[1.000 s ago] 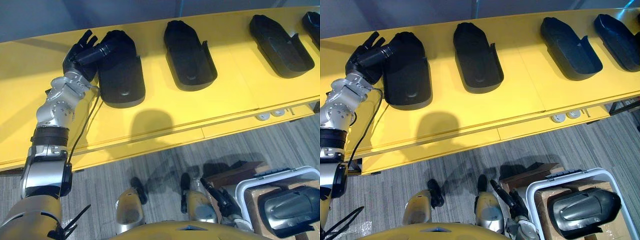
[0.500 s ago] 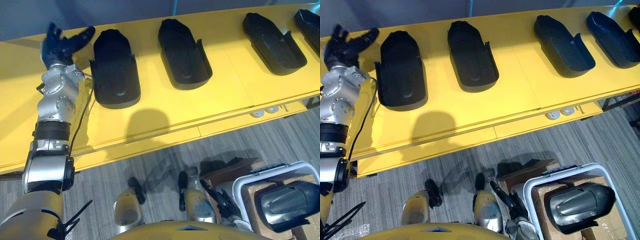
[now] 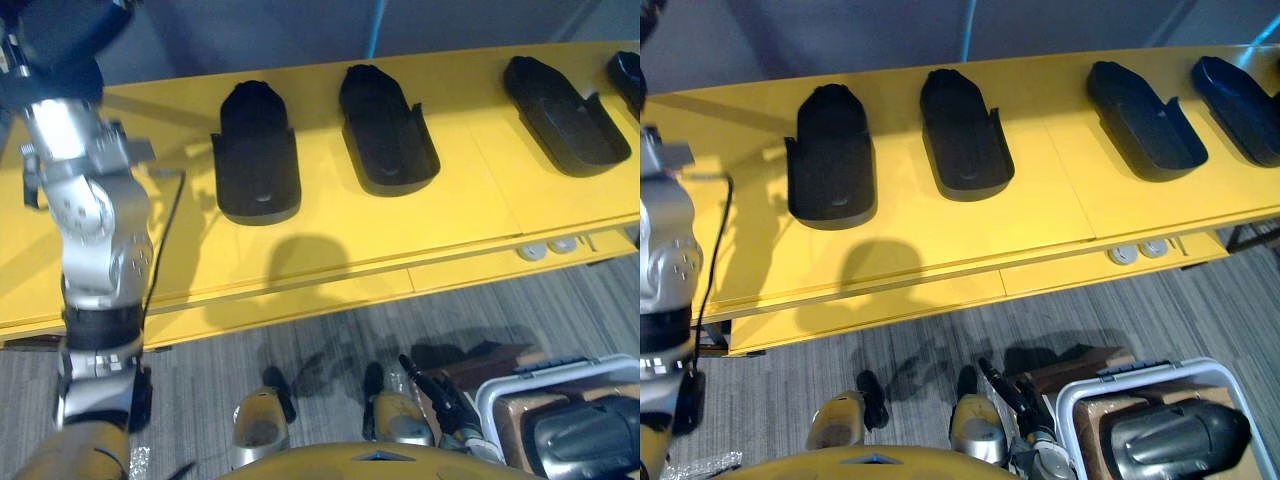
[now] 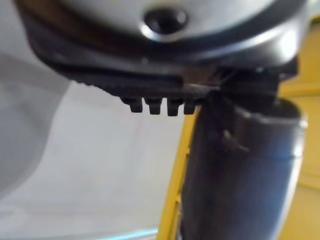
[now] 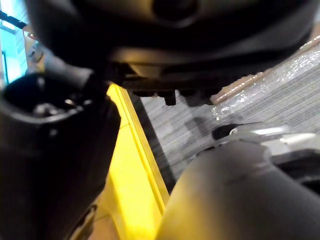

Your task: Walk over and take three plastic housings, then place them on the shelf

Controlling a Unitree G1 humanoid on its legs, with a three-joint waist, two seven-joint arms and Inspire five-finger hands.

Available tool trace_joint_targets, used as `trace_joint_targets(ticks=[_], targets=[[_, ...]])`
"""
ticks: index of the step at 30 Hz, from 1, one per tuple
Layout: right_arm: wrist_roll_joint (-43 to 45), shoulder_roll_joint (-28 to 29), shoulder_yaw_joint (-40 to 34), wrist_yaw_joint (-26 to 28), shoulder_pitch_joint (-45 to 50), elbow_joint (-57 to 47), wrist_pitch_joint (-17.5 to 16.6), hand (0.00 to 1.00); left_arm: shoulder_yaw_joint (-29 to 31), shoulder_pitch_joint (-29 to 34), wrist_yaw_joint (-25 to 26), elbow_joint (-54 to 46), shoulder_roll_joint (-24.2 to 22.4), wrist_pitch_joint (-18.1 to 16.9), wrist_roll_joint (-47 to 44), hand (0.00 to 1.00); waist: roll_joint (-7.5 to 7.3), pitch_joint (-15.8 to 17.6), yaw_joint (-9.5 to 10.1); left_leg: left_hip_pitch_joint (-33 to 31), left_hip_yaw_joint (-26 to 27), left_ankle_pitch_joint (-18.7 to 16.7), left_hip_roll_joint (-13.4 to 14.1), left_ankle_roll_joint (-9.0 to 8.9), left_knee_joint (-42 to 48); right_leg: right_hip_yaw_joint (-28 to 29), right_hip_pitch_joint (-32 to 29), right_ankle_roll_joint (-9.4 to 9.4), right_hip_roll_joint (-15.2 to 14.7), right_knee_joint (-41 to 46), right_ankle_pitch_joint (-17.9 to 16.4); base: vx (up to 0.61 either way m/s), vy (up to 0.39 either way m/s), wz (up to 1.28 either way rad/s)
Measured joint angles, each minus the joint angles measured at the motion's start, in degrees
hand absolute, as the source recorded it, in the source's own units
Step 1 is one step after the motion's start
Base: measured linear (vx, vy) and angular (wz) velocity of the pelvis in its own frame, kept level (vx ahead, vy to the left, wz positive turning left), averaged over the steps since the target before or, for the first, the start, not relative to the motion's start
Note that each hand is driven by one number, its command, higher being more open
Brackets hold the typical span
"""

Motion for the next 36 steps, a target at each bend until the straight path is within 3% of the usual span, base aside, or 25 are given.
trace_joint_targets(ticks=[5, 7, 11, 14, 20, 24, 29, 36], targets=[[-0.14, 1.67, -3.7, -1.14, 0.14, 2.18, 0.9, 1.0, 0.38, 19.02, -8.24, -6.85, -11.81, 0.67, -3.0, 1.0, 0.37, -2.55, 0.39, 2.02, -1.96, 2.03, -1.6, -0.02, -4.09, -3.03, 2.22, -0.57, -0.31, -0.82, -0.35, 0.01, -0.022, 0.27], [-0.17, 2.29, -5.38, -1.71, 0.11, 4.38, 1.41, 1.0, -3.41, 26.41, -10.65, -6.83, -16.83, 0.76, -4.01, 1.0, 0.27, -3.68, 1.47, 2.23, -3.23, 2.89, -2.59, -0.44, -5.92, -3.82, 2.63, -0.68, -0.45, -1.3, -0.69, -0.03, -0.017, 0.25], [-0.21, 2.42, -6.37, -2.12, -0.42, 7.84, 1.7, 1.0, -12.67, 35.18, -12.02, -6.47, -20.19, 1.19, 0.11, 1.0, 0.2, -3.94, 2.01, 2.44, -5.07, 5.3, -3.68, -0.46, -8.84, -5.37, 3.0, -0.8, -0.58, -1.9, -0.78, -0.05, -0.017, 0.26], [-0.19, 2.23, -6.38, -2.19, -0.55, 10.32, 1.69, 1.0, -17.42, 37.62, -14.35, -4.54, -20.33, 1.18, 4.4, 1.0, 0.34, -4.29, 1.96, 3.23, -5.57, 6.88, -4.11, -0.42, -11.16, -5.92, 2.94, -0.72, -0.57, -1.92, -0.75, -0.04, -0.015, 0.09], [-0.16, 1.45, -6.28, -2.19, -0.7, 13.09, 1.95, 1.0, -20.45, 39.13, -27.49, -1.08, -19.93, 0.86, 4.4, 1.0, 1.28, -5.44, 1.75, 3.84, -6.01, 9.41, -4.49, -0.17, -14.73, -6.56, 2.48, -0.19, -0.41, -2.05, -0.41, -0.01, -0.003, 0.05], [-0.34, 0.18, -6.04, -1.91, -1.78, 14.35, 2.53, 1.0, -20.74, 39.85, -36.92, 2.33, -15.87, 0.5, -0.44, 1.0, 2.58, -6.27, 1.67, 4.92, -6.16, 10.76, -4.71, -0.03, -17.11, -7.22, 2.45, -0.54, -0.23, -2.79, -0.65, 0.0, 0.0, 0.0], [-2.43, -0.61, -6.19, -1.44, -2.45, 14.95, 2.67, 1.0, -17.72, 43.6, -43.24, 3.38, -13.64, 1.63, -6.81, 1.0, 3.58, -6.88, 1.76, 5.14, -7.01, 11.47, -5.03, 0.0, -18.52, -8.11, 2.66, -0.29, -0.24, -2.93, -0.82, 0.03, -0.002, 0.09], [-2.44, -0.98, -6.22, -0.45, -3.18, 15.0, 2.69, 1.0, -15.9, 46.3, -45.63, 6.6, -9.3, 8.82, -2.45, 1.0, 3.83, -7.07, 3.14, 5.51, -7.33, 11.69, -5.31, -0.04, -19.63, -8.75, 3.09, 0.06, -0.27, -3.36, -0.7, 0.03, 0.002, 0.04]])
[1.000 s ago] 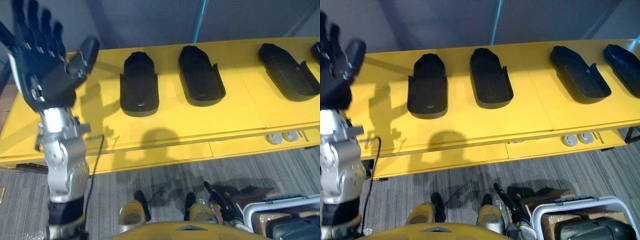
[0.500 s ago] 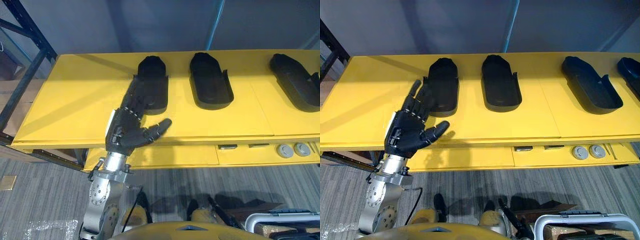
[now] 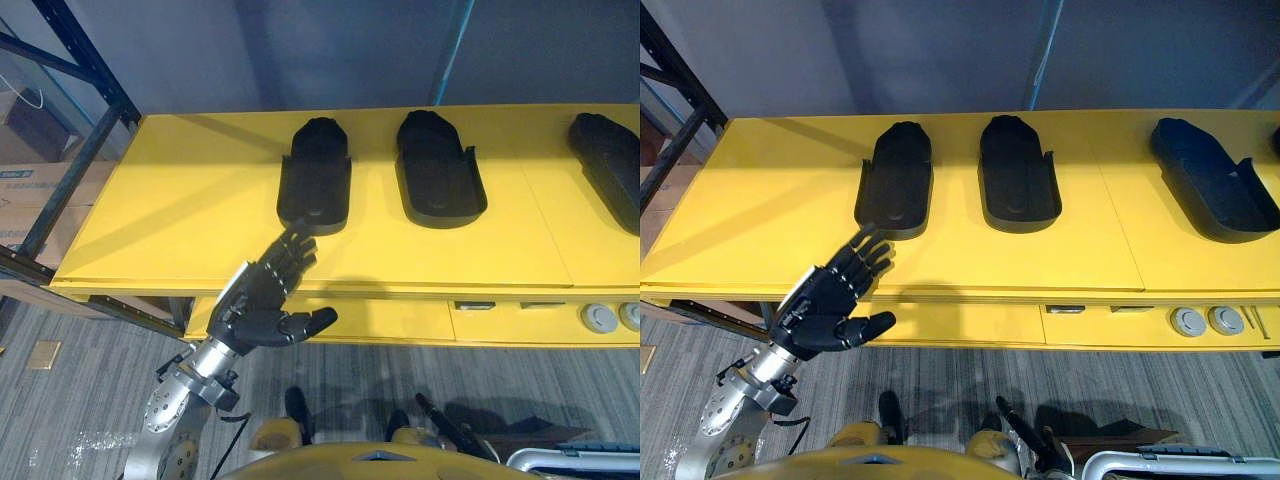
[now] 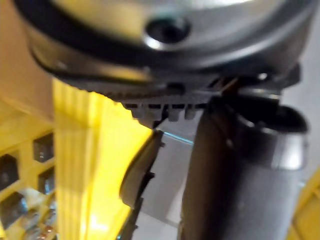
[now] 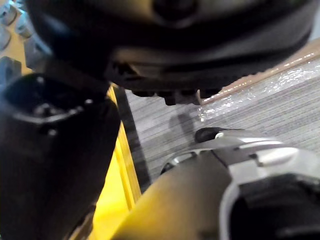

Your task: Walk over and take three plastic housings, then place them on the shelf

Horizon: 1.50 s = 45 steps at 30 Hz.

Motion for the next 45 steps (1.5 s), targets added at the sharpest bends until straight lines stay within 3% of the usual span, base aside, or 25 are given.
trace_joint_targets(ticks=[8, 17, 22, 31, 38, 45], targets=[[0.0, -0.45, -0.76, 0.85, -0.4, 0.05, 0.11, 1.0, 1.93, 1.26, -0.22, 0.63, 0.3, 0.98, 0.29, 1.0, 1.05, -0.67, 0.01, 0.61, 0.01, 0.03, -0.04, -0.06, -0.16, -0.15, 0.79, 0.03, 0.08, -0.53, -0.02, 0.0, 0.0, 0.0], [0.0, -0.11, -1.92, 1.05, -0.31, 0.08, 0.09, 1.0, 1.99, 0.57, -1.31, 0.63, 0.65, 0.97, 0.21, 1.0, 1.09, -0.71, -0.08, 0.79, 0.27, 0.06, 0.03, -0.11, -0.19, 0.21, 0.76, 0.06, 0.12, -0.5, 0.0, 0.0, 0.0, 0.0], [-0.55, 0.01, -2.17, 1.02, -0.28, 0.09, 0.09, 1.0, 2.0, -1.1, 0.9, 0.64, 0.65, 0.79, 0.16, 1.0, 1.04, -0.69, -0.08, 0.89, 0.61, 0.05, 0.07, -0.12, -0.22, 0.7, 0.64, 0.11, 0.16, -0.5, 0.06, 0.0, 0.002, -0.03], [-2.02, 0.52, -2.2, 1.03, -0.31, -0.03, -0.07, 1.0, 1.93, -6.33, 3.84, 4.99, 0.4, -1.59, -1.91, 1.0, 0.2, -0.67, -0.24, 1.33, 1.47, -0.04, 0.14, -0.22, -0.26, 1.43, 0.52, 0.14, 0.17, -0.45, 0.09, 0.01, 0.002, -0.04], [-2.02, 1.22, -1.76, 1.01, -0.32, -0.2, 0.0, 1.0, 1.62, -8.15, 6.31, 7.55, 0.1, -1.59, -2.01, 1.0, -1.2, -1.06, -1.3, 1.72, 2.47, -0.3, 0.15, -0.35, -0.26, 2.34, 0.36, 0.19, 0.14, -0.45, 0.14, 0.01, 0.008, -0.07], [-2.04, 1.22, -1.68, 1.08, -0.3, -0.55, 1.09, 1.0, 0.72, -8.48, 8.06, 9.18, -1.01, -1.59, -1.79, 1.0, -1.31, -1.03, -1.53, 2.09, 3.09, -0.4, 0.22, -0.37, -0.26, 2.91, 0.36, 0.23, 0.16, -0.41, 0.17, 0.01, 0.006, -0.05]])
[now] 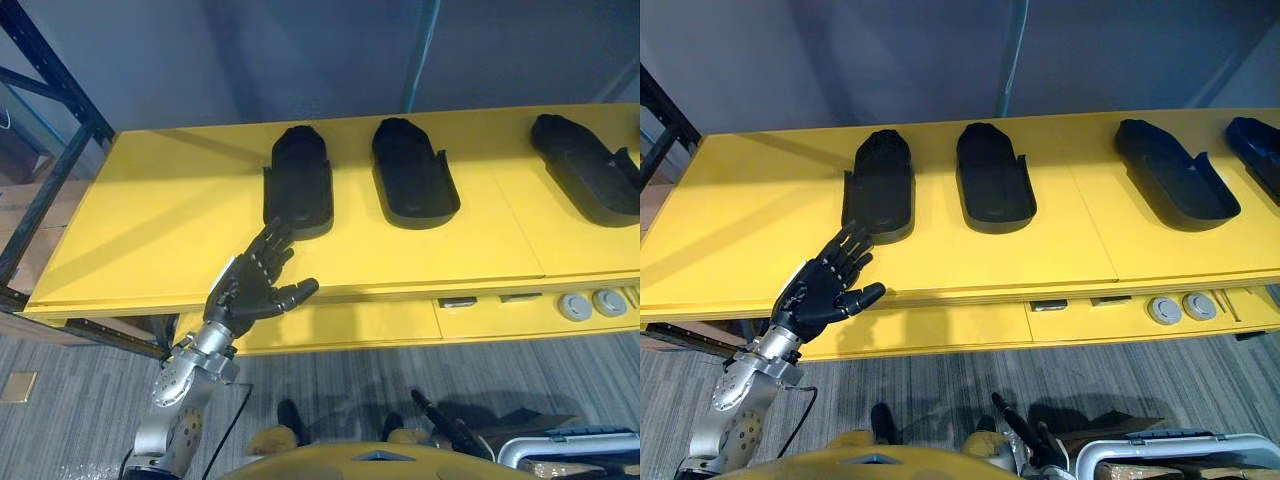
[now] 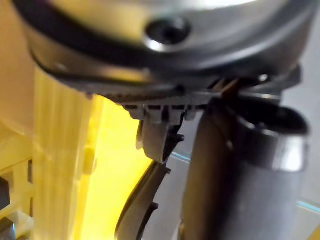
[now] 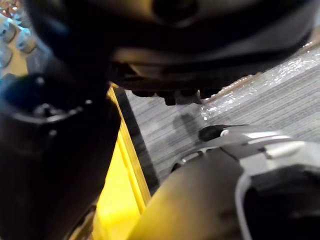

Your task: Walk over and take three plastic housings, then place them on the shelf

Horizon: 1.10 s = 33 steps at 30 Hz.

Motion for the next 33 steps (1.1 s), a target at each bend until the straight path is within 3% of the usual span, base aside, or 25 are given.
trace_joint_targets(ticks=[9, 19, 23, 26, 28, 31, 33], targets=[[0.02, 0.06, 0.63, 0.08, 0.01, -0.48, 0.17, 1.0, -1.34, -1.85, 2.95, 1.07, -1.11, -0.49, 0.1, 1.0, -0.64, 0.39, 0.0, 0.51, 0.66, -0.19, -0.02, -0.04, -0.01, 0.87, 0.01, -0.27, -0.03, 0.08, -0.18, 0.0, 0.005, -0.04], [0.02, 0.22, 0.6, -0.01, 0.03, -0.71, 0.2, 1.0, -1.12, -1.9, 2.43, 0.98, -1.25, -1.26, 0.38, 1.0, -0.73, 0.44, -0.03, 0.67, 0.81, -0.26, -0.01, -0.09, -0.01, 0.75, 0.17, 0.07, -0.06, -0.02, 0.03, 0.0, 0.0, 0.0], [0.03, 0.42, -0.11, -0.12, 0.12, -0.68, 0.49, 1.0, 0.56, -1.14, -0.88, -2.88, -1.14, -1.36, -0.24, 1.0, -0.71, 0.41, 0.09, 0.9, 0.55, -0.3, 0.01, -0.13, -0.03, 0.46, 0.88, 0.17, -0.08, -0.13, 0.09, 0.01, 0.005, 0.03], [0.03, 0.67, -0.83, -0.19, 0.27, -0.59, 0.55, 1.0, 3.79, -1.01, -6.58, -9.45, -1.24, -2.58, -5.04, 1.0, -0.74, 0.26, 0.37, 1.38, 0.54, -0.35, 0.03, -0.17, -0.06, 0.45, 1.33, 0.2, -0.07, -0.17, 0.1, 0.0, 0.0, 0.0], [0.03, 0.98, -1.85, -0.22, 0.4, -0.44, 0.55, 1.0, 5.84, -1.28, -11.38, -14.19, -1.86, -5.15, -8.77, 1.0, -0.69, -0.79, 0.45, 1.34, 0.82, -0.39, 0.36, -0.18, -0.18, 0.58, 1.54, 0.38, -0.08, -0.33, 0.24, 0.01, 0.0, -0.02], [-0.32, 1.44, -3.03, -0.22, 1.1, -0.22, 0.5, 1.0, 5.2, -2.55, -15.73, -16.52, -2.47, -5.96, -12.14, 1.0, -0.78, -2.58, 0.58, 1.55, 1.11, -0.48, 0.35, -0.2, -0.23, 0.6, 2.15, 0.6, -0.04, -1.02, 0.51, 0.0, 0.0, 0.0], [-4.18, 1.49, -3.48, -0.04, 1.05, 0.04, 0.24, 1.0, 1.26, -5.11, -19.22, -17.09, -4.25, -5.88, -14.46, 1.0, -0.99, -3.87, 0.89, 1.65, 1.44, -0.51, 0.43, -0.22, -0.25, 0.86, 2.21, 0.55, -0.03, -1.16, 0.71, 0.0, 0.008, -0.02]])
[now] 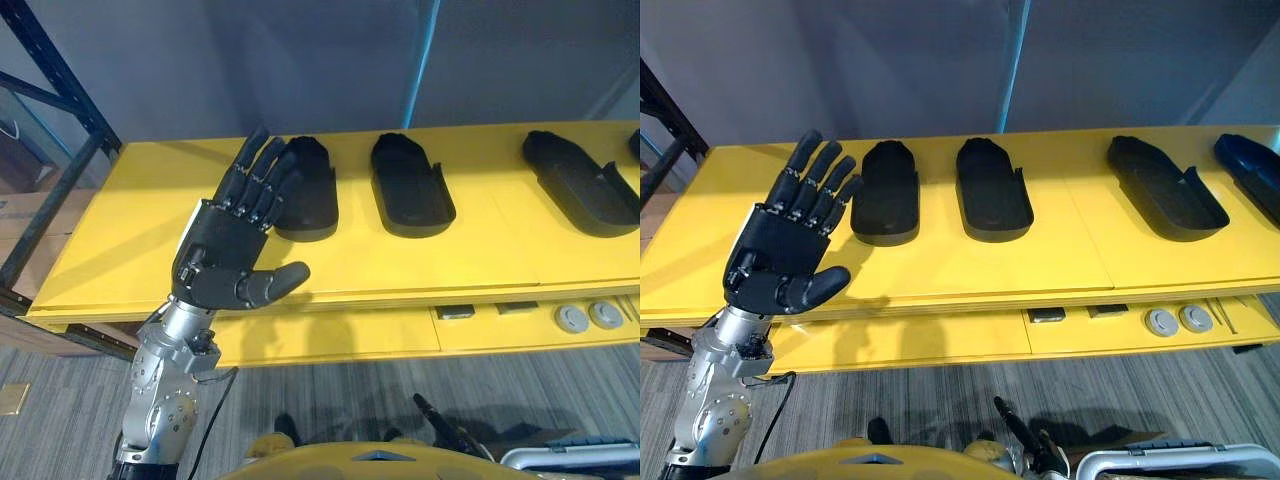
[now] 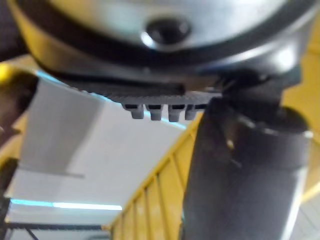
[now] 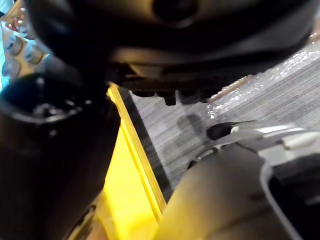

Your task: Walk over and take three plastic housings, then place them on the shelf

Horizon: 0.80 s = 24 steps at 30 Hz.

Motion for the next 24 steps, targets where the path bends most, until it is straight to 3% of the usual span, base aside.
trace_joint_targets(ticks=[5, 6, 10, 14, 20, 22, 24], targets=[[-2.57, 0.04, -0.01, 1.1, -0.58, 0.02, -0.23, 1.0, -12.97, -5.82, -1.71, 0.05, -1.22, 4.64, -1.73, 1.0, -0.88, -1.24, -0.83, 1.43, 2.15, -0.48, 0.45, -0.41, -0.04, 1.78, 0.07, -0.1, 0.09, 0.06, 0.31, -0.03, 0.021, -0.25], [-2.46, 0.03, -0.02, 1.54, -1.04, 0.01, -0.19, 1.0, -17.56, -7.52, -0.16, 0.24, -2.1, 6.34, -1.56, 1.0, -1.13, -1.5, -1.38, 2.04, 3.28, -0.74, 0.54, -0.52, -0.05, 2.86, 0.05, -0.06, 0.15, 0.17, 0.42, -0.02, 0.022, -0.37], [0.42, 0.45, 0.24, 1.74, -0.73, -0.1, -0.15, 1.0, -24.99, -9.83, 7.15, 2.66, -5.5, 6.02, 3.71, 1.0, -1.57, -2.47, -2.57, 3.83, 6.45, -1.56, 0.68, -0.82, -0.07, 5.79, -0.07, 0.15, 0.26, 0.27, 0.75, 0.0, 0.035, -0.43], [5.24, 0.97, 2.94, 0.68, 0.79, -1.62, -1.66, 1.0, -26.59, -10.63, 18.04, 5.63, -6.48, 1.89, 14.33, 1.0, -2.17, -2.53, -3.31, 5.72, 10.12, -2.15, 1.35, -1.24, -0.07, 9.17, -0.42, -0.01, 1.1, 0.14, 1.42, 0.0, 0.017, -0.48], [-2.28, 1.75, 13.31, -6.45, 6.81, -15.74, -10.62, 1.0, -26.25, -11.47, 36.27, 6.26, -6.56, -6.56, 28.52, 1.0, -3.35, -2.57, -4.76, 9.05, 16.06, -3.04, 2.56, -2.53, 0.0, 15.04, -1.14, -0.06, 3.17, 0.14, 2.28, -0.01, -0.007, -0.54], [-4.97, 2.23, 17.34, -7.25, 7.06, -19.07, -12.55, 1.0, -24.5, -11.94, 42.43, 6.16, -6.96, -8.04, 33.33, 1.0, -4.51, -2.54, -4.74, 8.23, 13.48, -5.09, 2.39, -2.74, 2.85, 16.9, -2.35, -0.18, 4.08, 0.51, 2.25, -0.02, -0.044, -0.6], [-8.45, 2.14, 22.76, -7.18, 6.79, -23.16, -16.93, 1.0, -20.09, -10.93, 51.38, 4.87, -8.31, -8.29, 37.79, 1.0, -4.46, -2.25, -0.89, 2.87, -3.6, -14.68, 0.15, -1.04, 14.14, 23.52, -4.62, -1.51, 6.55, 1.62, 2.31, -0.04, -0.009, -1.36]])
